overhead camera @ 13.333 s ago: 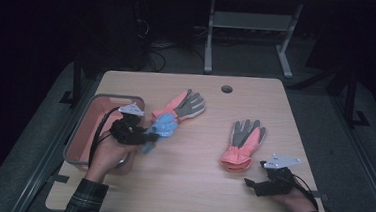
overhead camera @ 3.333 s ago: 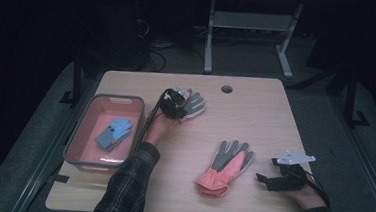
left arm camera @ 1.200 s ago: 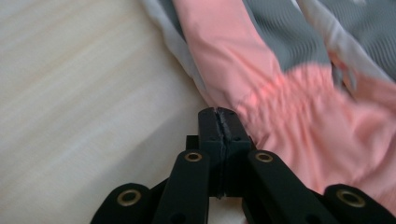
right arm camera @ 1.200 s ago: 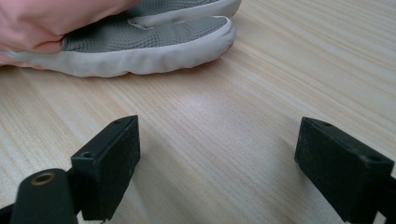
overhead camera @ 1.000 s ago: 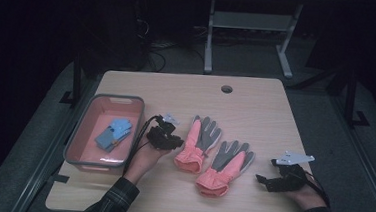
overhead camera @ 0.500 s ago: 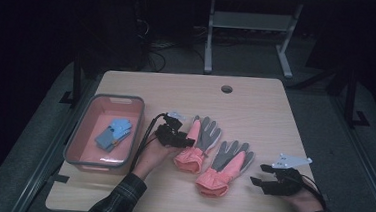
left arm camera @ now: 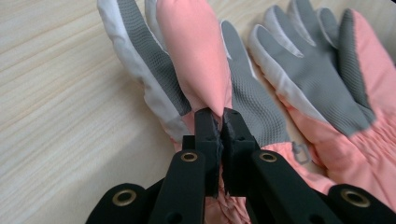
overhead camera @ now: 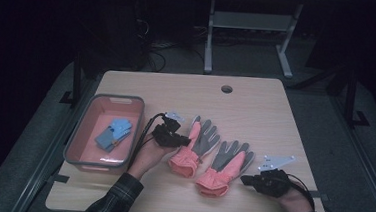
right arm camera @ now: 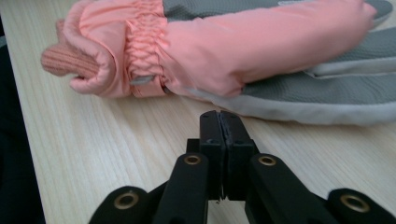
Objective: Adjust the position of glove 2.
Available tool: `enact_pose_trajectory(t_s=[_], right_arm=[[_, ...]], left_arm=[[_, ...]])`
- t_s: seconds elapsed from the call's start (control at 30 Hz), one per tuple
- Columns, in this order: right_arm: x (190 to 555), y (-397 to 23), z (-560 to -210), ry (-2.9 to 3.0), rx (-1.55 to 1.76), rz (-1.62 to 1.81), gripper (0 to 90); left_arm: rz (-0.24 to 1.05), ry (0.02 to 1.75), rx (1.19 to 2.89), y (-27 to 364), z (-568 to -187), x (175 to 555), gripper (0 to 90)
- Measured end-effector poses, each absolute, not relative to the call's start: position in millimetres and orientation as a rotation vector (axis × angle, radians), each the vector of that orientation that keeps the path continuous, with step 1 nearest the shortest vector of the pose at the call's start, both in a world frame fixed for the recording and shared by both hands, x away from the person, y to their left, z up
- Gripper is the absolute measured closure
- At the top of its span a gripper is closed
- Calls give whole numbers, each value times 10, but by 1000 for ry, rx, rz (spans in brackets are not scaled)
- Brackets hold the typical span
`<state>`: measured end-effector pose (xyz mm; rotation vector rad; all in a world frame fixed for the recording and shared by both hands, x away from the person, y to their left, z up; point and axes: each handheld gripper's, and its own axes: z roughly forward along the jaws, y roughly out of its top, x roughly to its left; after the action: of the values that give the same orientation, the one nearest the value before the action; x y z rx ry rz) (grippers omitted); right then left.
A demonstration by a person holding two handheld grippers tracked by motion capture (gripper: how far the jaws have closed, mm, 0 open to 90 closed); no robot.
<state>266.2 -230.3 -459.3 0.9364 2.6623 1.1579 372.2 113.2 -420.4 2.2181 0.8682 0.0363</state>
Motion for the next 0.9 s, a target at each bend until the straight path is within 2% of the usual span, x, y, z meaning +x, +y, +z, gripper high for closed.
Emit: enact_pose_trajectory(t_s=[0.3, 0.9], right_arm=[[2753, -2146, -4602, 2666, 939, 1173, 900], [2824, -1940, -4583, 2667, 929, 1182, 900]], left_arm=[[75, 848, 2223, 1149, -4068, 3629, 862], [54, 719, 2213, 799, -3869, 3431, 853]])
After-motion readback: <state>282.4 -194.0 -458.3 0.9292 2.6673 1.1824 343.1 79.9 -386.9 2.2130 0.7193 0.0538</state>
